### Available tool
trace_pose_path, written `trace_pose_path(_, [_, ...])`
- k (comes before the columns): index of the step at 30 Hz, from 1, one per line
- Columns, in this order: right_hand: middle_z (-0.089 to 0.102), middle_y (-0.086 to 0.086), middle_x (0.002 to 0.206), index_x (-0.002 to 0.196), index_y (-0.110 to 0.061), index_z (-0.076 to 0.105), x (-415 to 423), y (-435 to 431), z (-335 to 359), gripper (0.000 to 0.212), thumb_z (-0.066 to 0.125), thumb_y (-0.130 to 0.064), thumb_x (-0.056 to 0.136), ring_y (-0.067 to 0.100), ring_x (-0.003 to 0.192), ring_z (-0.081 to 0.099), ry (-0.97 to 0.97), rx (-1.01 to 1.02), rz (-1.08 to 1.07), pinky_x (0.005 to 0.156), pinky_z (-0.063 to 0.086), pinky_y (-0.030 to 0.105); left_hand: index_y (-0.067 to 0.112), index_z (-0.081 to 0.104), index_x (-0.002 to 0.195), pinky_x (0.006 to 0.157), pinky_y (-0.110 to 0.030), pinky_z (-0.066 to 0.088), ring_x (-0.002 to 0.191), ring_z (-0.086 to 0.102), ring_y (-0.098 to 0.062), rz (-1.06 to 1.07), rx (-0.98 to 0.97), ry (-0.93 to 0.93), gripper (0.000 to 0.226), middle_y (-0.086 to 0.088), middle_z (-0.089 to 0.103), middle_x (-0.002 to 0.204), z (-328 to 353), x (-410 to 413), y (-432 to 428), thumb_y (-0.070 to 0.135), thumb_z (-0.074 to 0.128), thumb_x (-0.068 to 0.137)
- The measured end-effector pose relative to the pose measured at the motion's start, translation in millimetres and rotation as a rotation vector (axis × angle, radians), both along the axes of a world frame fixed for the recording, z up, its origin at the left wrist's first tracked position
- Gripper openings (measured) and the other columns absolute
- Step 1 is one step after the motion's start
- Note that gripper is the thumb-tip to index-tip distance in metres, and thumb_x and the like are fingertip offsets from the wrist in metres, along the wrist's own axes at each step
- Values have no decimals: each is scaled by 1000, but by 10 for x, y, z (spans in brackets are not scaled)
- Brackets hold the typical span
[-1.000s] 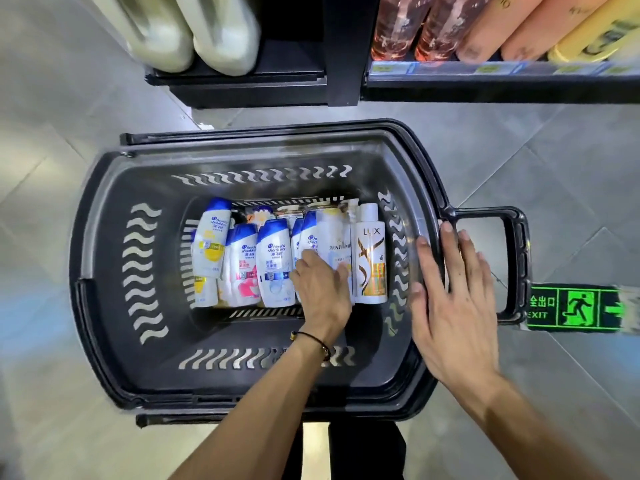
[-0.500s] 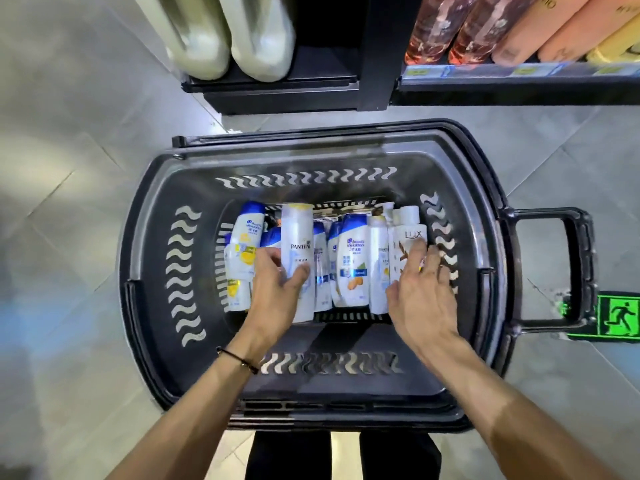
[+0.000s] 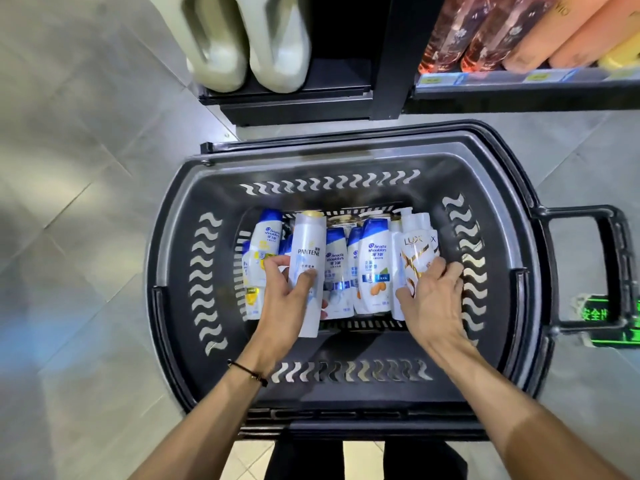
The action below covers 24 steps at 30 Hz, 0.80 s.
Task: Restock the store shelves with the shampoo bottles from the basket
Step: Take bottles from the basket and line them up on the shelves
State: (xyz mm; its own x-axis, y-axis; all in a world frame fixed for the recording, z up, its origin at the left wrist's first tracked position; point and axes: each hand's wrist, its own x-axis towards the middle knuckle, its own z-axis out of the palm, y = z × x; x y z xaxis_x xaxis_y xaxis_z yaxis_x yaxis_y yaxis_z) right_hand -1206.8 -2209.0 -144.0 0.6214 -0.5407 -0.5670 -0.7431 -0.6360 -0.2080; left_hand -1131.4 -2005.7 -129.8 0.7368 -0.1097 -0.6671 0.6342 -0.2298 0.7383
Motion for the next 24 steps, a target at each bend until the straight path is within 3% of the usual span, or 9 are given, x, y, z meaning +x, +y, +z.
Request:
trace_pose_path(4, [32, 7, 111, 136, 1, 33, -50, 36, 560, 63, 70, -27, 93, 12, 64, 42, -189, 57, -64, 55, 33, 26, 27, 41, 121, 59, -40, 61, 72, 70, -24, -34, -13, -38, 26, -13, 69, 110, 486, -1, 9, 18, 57, 102])
trace_pose_path(7, [49, 3, 106, 135, -11, 32, -56, 16, 1282, 60, 68, -30, 91, 11, 70, 50, -335, 122, -70, 59, 40, 23, 29, 42, 126, 63, -36, 62, 83, 71, -22, -51, -25, -99, 45, -12, 66, 117, 1110, 8, -82, 10, 69, 95])
trace_pose_path(9, [55, 1, 102, 130, -16, 34, -40, -13, 1788, 55, 68, -28, 89, 10, 74, 55, -412, 147, -94, 58, 39, 16, 28, 39, 128, 65, -36, 63, 91, 72, -22, -82, -31, -151, 61, 1, 65, 117, 1565, 5, -175, 2, 77, 87])
trace_pose_path(12, [59, 11, 120, 139, -11, 37, 32, -87, 2654, 63, 69, -29, 88, 30, 99, 59, -479, 157, -139, 76, 48, 34, 28, 35, 133, 67, -24, 61, 90, 71, -6, -136, -31, -251, 77, 28, 63, 100, 2368, 21, -342, -4, 82, 79])
trace_pose_path(15, [55, 12, 134, 146, -10, 34, 94, -230, 3551, 70, 70, -26, 89, 28, 113, 56, -582, 173, -171, 88, 47, 33, 31, 37, 130, 68, -26, 62, 90, 70, -7, -124, -14, -327, 80, 19, 62, 106, 3210, 54, -556, -3, 84, 74])
trace_pose_path(18, [54, 9, 130, 147, -10, 33, 180, -417, 4357, 71, 71, -24, 88, 22, 105, 54, -732, 154, -139, 76, 33, 20, 34, 41, 127, 67, -27, 61, 90, 69, -10, -97, -41, -432, 81, 4, 60, 111, 3984, 120, -765, -3, 86, 72])
trace_pose_path(22, [57, 13, 128, 146, -7, 37, 318, -655, 5434, 73, 74, -19, 84, 26, 105, 55, -889, 153, -183, 88, 45, 30, 21, 42, 133, 74, -25, 60, 90, 66, -8, -61, -57, -593, 86, -4, 61, 114, 4992, 230, -1036, 6, 90, 63])
trace_pose_path(24, [57, 13, 129, 147, -6, 38, 363, -776, 5950, 75, 76, -17, 83, 17, 105, 50, -989, 145, -181, 92, 38, 10, 19, 44, 131, 78, -28, 60, 89, 66, -7, -48, -70, -674, 84, -4, 63, 113, 5484, 317, -1172, 4, 90, 63])
